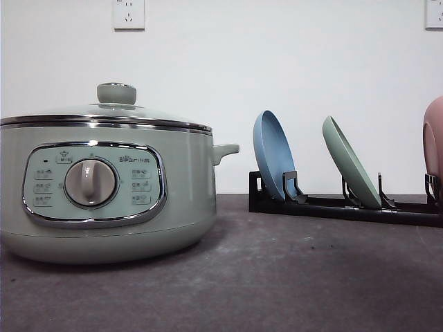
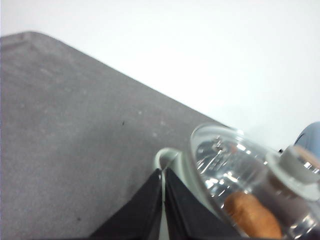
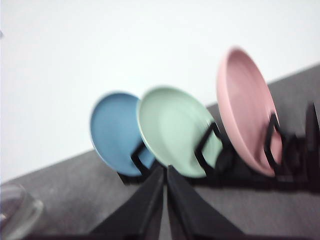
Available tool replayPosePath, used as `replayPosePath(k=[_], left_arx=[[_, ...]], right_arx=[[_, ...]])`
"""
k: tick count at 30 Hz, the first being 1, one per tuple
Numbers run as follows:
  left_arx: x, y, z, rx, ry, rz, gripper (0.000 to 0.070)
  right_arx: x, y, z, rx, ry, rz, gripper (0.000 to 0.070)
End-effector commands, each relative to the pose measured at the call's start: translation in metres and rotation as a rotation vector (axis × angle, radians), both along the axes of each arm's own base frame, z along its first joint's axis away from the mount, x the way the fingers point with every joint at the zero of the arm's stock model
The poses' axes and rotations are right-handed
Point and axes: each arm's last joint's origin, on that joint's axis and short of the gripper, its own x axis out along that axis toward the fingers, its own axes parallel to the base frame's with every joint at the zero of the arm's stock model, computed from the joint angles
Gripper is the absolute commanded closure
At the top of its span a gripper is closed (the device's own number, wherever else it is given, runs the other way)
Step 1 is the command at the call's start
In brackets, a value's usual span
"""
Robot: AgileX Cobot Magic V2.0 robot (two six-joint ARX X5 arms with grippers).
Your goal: Transfer potato from steamer to green plate
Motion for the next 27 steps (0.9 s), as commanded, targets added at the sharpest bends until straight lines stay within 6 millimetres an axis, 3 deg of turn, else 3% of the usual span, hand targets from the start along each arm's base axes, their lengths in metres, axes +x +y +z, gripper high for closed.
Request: replayPosePath(k=[1,8,16,21,27], left_arx=[[-0.003,0.000,0.017,0.001,-0.032,-0.004,0.0699],[-0.008,-0.003,0.074,0.101,-0.020,-0.075,0.0699],[0.007,-0.006,0.127,0.188,0.072,-0.260,0.0699],[0.022,-0.009,0.148,0.217,0.183,-0.426,0.0699],[0.034,-0.016,0.166,0.251,0.283,-0.614,0.0699]], right_arx=[[-0.002,0.000,0.015,0.004,-0.029,0.001,0.0699],[-0.004,0.001,0.076,-0.104,-0.055,0.027,0.0699],[0.004,0.005,0.135,-0.242,0.080,0.176,0.0699],[0.011,0.006,0.159,-0.326,0.210,0.275,0.0699],[0.019,0.009,0.172,-0.385,0.327,0.383,0.0699]])
